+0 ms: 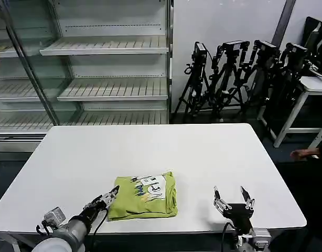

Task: Fold and organize the clothes.

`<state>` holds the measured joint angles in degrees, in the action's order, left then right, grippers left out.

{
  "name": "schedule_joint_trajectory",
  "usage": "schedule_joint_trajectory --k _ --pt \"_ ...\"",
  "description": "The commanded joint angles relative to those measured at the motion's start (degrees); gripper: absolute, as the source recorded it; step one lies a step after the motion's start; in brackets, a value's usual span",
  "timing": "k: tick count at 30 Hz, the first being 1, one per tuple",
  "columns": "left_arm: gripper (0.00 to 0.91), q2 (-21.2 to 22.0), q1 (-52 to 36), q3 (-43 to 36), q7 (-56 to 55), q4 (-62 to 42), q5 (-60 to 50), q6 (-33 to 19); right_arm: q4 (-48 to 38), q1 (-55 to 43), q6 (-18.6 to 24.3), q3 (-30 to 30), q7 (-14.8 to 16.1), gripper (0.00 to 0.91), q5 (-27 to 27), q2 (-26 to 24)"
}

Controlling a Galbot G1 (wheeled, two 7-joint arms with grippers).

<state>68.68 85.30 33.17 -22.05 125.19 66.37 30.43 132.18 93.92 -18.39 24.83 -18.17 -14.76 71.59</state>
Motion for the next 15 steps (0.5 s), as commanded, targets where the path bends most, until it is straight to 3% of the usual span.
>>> schedule_joint_trajectory --k 1,15 --pt "0.907 3.25 -1.28 -2.50 0.06 -3.53 1.42 -0.57 0.95 0.86 0.10 0.52 0.07 0.907 0.03 0.08" --pt "0.907 7.57 -2.94 -8.20 -0.30 -3.94 0.91 -1.48 3.64 3.67 0.17 1.53 -0.08 0.907 0.70 0.42"
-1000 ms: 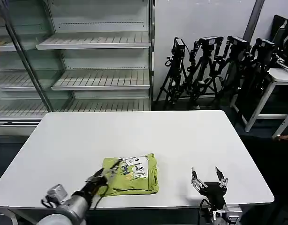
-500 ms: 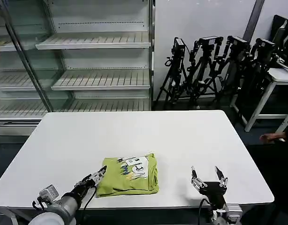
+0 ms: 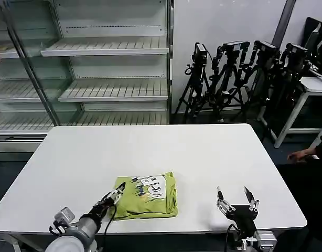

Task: Fold and organize the clothes.

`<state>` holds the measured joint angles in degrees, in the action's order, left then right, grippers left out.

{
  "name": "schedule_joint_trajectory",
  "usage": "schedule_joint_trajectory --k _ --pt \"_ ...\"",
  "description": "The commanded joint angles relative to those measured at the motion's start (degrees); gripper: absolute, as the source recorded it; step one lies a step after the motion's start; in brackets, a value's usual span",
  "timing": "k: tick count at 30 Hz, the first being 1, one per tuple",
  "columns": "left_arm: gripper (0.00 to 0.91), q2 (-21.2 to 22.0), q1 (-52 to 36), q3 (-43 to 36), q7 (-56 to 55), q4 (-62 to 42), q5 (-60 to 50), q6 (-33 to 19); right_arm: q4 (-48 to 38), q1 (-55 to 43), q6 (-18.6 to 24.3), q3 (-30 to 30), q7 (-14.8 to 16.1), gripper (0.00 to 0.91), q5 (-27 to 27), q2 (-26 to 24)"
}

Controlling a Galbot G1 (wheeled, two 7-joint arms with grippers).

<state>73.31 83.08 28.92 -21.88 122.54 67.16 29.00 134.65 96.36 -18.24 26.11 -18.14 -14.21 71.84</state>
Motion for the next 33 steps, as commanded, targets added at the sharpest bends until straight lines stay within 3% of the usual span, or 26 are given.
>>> schedule_joint_trajectory --k 1,2,3,4,5,6,33 --pt "0.907 2.83 -1.00 -4.02 -0.45 -1.60 -0.01 -0.16 1.34 1.44 0.01 0.23 -0.10 0.907 0.25 0.27" --pt "0.907 2.78 -1.14 -4.03 -0.45 -1.80 -0.03 -0.22 1.39 1.58 0.02 0.22 -0.10 0.907 0.33 0.30" --pt "0.645 2.68 -1.34 -4.04 -0.46 -2.22 -0.06 -0.80 1.49 1.77 0.09 0.21 -0.09 0.907 0.42 0.36" --pt "0.282 2.53 -1.37 -3.99 -0.53 -2.36 -0.15 -2.16 1.60 1.97 0.13 0.21 -0.04 0.907 0.60 0.48" --pt "0.091 2.50 -1.35 -3.90 -0.54 -2.27 -0.11 -2.88 1.69 2.06 0.17 0.21 -0.01 0.907 0.67 0.53" --pt "0.050 2.47 -1.28 -3.70 -0.49 -2.05 0.11 -3.23 1.87 2.23 0.20 0.23 0.06 0.907 0.79 0.60" --pt "0.050 1.84 0.00 1.71 -0.46 2.42 6.27 -3.68 5.90 4.52 0.02 1.55 0.63 0.907 1.84 1.15"
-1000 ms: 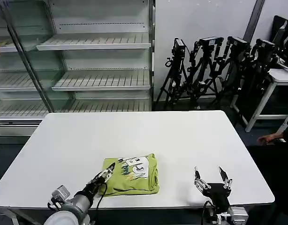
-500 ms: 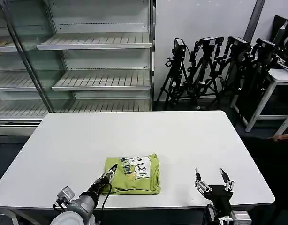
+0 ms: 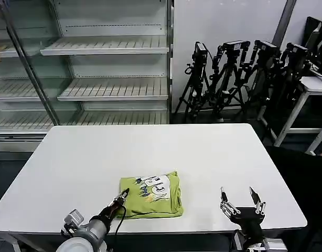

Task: Fold and organize the clothes.

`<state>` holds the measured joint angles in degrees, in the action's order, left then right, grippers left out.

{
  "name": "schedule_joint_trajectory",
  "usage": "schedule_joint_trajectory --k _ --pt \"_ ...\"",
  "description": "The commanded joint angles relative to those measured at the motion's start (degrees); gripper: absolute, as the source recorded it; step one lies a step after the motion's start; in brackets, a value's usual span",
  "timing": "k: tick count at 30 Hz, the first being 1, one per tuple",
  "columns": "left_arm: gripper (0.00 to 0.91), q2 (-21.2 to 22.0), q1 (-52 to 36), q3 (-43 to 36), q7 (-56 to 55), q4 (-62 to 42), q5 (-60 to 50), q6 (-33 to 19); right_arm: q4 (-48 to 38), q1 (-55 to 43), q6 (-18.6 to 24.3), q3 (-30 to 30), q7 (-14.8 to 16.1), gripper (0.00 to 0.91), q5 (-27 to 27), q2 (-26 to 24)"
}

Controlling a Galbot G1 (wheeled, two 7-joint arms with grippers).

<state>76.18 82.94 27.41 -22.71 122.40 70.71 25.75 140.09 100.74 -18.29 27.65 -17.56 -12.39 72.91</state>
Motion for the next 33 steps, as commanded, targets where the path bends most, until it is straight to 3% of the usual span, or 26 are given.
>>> schedule_joint_trajectory --k 1,5,10,13,18,21,23,27,33 --pt "0.050 -1.37 0.23 3.77 0.38 2.68 2.84 -0.43 0.44 0.06 0.10 -0.04 0.06 0.907 0.03 0.11" --pt "0.050 -5.24 1.28 9.89 0.69 3.59 3.20 0.21 -0.05 -0.98 0.14 -0.34 0.09 0.907 -0.13 0.14" --pt "0.040 -14.38 2.06 21.81 9.09 0.78 -20.09 -5.39 -1.23 -3.31 0.21 -1.27 0.12 0.907 -0.83 0.12" --pt "0.050 -21.84 3.09 29.74 14.48 0.33 -26.91 -5.63 -1.90 -4.51 0.21 -2.10 0.14 0.907 -1.09 0.07" --pt "0.040 -30.56 6.10 41.76 25.42 -1.05 -39.56 -11.34 -2.44 -5.73 0.28 -2.59 0.29 0.907 -1.63 -0.25" --pt "0.050 -36.56 5.76 44.14 28.00 -2.21 -44.94 -13.22 -2.44 -5.98 0.36 -2.53 0.34 0.907 -2.09 -0.36" --pt "0.050 -38.18 5.73 43.20 28.04 -0.80 -45.95 -13.26 -1.77 -5.60 0.36 -2.75 0.43 0.907 -2.38 -0.19" --pt "0.050 -36.52 7.09 34.52 27.91 1.85 -55.22 -15.35 -1.69 -5.82 0.41 -3.03 0.56 0.907 -2.32 0.00" --pt "0.050 -27.87 6.70 7.36 25.16 -2.48 -75.81 -20.70 -1.07 -4.98 0.82 -2.45 0.68 0.907 -2.11 0.30"
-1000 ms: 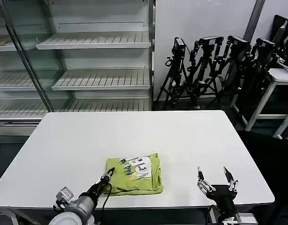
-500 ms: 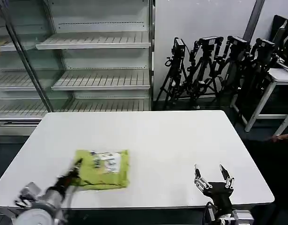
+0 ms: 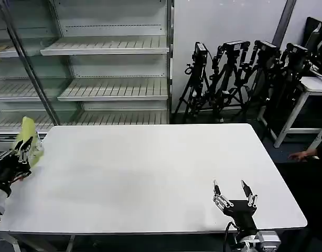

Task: Fold and organize the clothes.

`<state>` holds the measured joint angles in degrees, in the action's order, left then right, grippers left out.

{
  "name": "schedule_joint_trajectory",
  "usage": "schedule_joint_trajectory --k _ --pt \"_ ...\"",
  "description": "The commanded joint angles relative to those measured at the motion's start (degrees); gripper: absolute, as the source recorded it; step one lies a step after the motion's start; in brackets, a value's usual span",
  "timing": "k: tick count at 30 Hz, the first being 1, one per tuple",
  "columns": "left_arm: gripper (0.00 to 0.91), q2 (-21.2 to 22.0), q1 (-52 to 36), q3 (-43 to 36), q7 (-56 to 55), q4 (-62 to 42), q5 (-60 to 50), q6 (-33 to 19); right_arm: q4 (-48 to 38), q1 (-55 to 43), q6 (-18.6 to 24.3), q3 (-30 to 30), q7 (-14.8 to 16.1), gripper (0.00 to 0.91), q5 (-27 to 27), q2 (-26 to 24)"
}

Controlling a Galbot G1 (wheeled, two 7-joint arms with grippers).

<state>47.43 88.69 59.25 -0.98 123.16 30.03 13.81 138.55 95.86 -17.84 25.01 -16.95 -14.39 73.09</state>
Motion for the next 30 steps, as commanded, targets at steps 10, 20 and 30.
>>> schedule_joint_trajectory --k 10,20,30 --pt "0.050 6.51 -7.08 -41.48 2.60 -3.71 -40.11 -6.58 0.66 0.36 0.59 0.60 0.05 0.907 0.55 0.81" --pt "0.050 11.62 -20.08 -54.10 -2.38 -5.55 -14.50 6.98 0.40 1.49 0.90 1.15 0.18 0.907 1.40 1.41" --pt "0.050 22.88 -32.68 -61.28 -12.32 -18.56 -1.63 10.21 0.25 1.65 0.81 1.26 0.17 0.907 1.85 2.12"
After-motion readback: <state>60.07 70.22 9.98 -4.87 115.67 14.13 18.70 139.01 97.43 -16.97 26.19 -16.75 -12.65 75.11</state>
